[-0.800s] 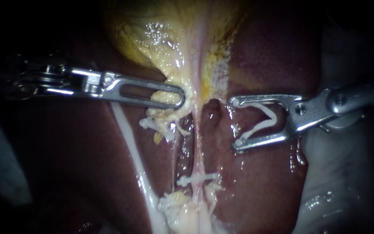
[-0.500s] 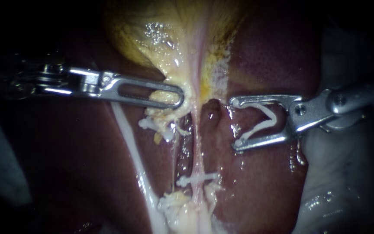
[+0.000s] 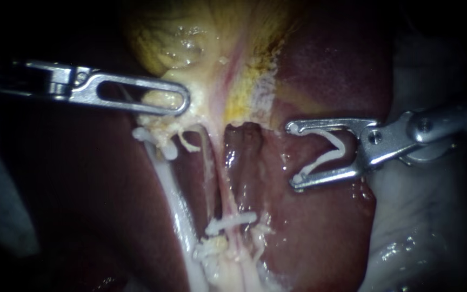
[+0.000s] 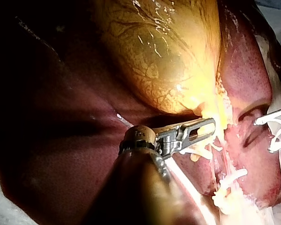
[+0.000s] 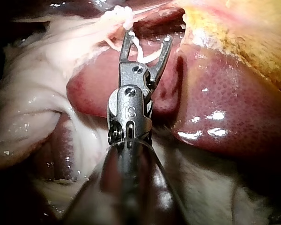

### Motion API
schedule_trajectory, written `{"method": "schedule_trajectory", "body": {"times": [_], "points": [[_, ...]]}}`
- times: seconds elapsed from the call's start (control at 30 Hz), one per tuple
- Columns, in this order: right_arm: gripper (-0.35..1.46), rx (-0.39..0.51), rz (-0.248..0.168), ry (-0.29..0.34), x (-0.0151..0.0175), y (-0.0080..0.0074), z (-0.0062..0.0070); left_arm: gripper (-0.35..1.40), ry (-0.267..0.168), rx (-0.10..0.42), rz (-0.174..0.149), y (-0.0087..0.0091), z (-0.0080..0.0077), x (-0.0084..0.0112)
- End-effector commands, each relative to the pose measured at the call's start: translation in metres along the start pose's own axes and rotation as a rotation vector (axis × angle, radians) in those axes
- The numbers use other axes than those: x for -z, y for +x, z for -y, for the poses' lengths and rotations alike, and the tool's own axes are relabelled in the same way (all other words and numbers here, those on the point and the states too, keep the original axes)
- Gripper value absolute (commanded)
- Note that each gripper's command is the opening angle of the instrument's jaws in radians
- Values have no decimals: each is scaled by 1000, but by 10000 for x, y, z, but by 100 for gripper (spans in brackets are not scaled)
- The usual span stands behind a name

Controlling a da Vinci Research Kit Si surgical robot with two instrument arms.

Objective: Clipping second clip right tube

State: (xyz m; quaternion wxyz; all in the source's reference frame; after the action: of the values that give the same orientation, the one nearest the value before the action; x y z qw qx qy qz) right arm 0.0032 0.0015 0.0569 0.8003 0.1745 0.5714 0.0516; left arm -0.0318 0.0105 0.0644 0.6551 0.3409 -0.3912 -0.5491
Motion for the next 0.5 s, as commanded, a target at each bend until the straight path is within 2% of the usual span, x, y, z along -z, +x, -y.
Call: {"method": "schedule_trajectory", "body": {"times": [0.03,0.23,0.5], "points": [[50,-24,-1,0,-3,-1,1,-35,0,0,1,0,-1,-1],[49,-113,-8,12,-24,-6,7,-35,0,0,1,0,0,-1],[47,-264,-15,43,-63,-23,21,-35,0,0,2,1,0,-2]]}}
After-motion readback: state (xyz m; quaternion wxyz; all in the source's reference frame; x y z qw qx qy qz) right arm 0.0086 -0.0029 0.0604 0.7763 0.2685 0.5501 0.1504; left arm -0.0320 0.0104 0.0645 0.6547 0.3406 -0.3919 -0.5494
